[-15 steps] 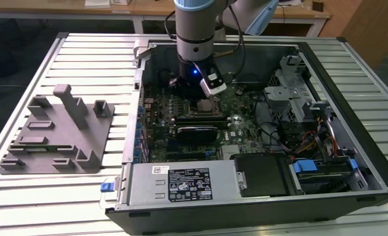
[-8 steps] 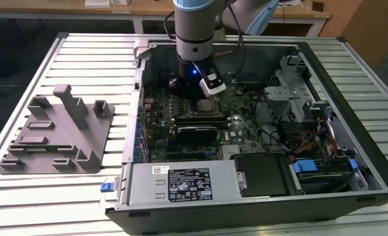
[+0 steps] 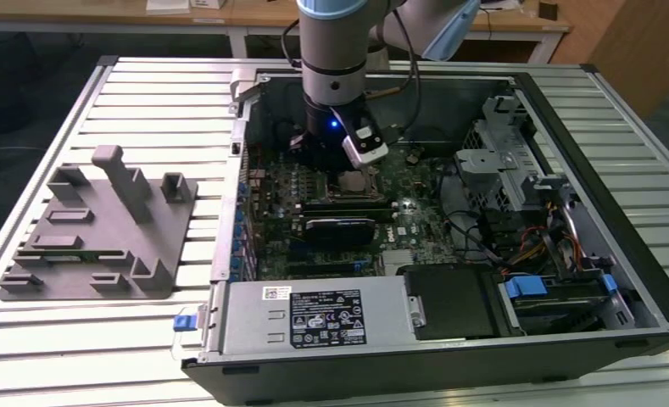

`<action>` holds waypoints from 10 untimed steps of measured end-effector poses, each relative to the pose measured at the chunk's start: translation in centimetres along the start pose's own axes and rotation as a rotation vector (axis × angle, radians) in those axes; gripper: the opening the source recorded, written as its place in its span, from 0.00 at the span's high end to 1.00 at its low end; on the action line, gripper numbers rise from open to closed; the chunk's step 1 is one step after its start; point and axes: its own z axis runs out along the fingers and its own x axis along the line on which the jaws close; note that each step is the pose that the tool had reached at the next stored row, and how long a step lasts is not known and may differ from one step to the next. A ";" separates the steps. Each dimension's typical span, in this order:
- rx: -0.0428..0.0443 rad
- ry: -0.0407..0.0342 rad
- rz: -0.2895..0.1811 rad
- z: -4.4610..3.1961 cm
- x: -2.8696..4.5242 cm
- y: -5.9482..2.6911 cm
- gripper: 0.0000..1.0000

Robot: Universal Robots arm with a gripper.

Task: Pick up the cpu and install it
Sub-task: 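Close the cpu cover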

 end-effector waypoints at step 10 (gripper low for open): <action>0.0001 -0.0001 0.000 -0.70 -0.02 0.00 0.89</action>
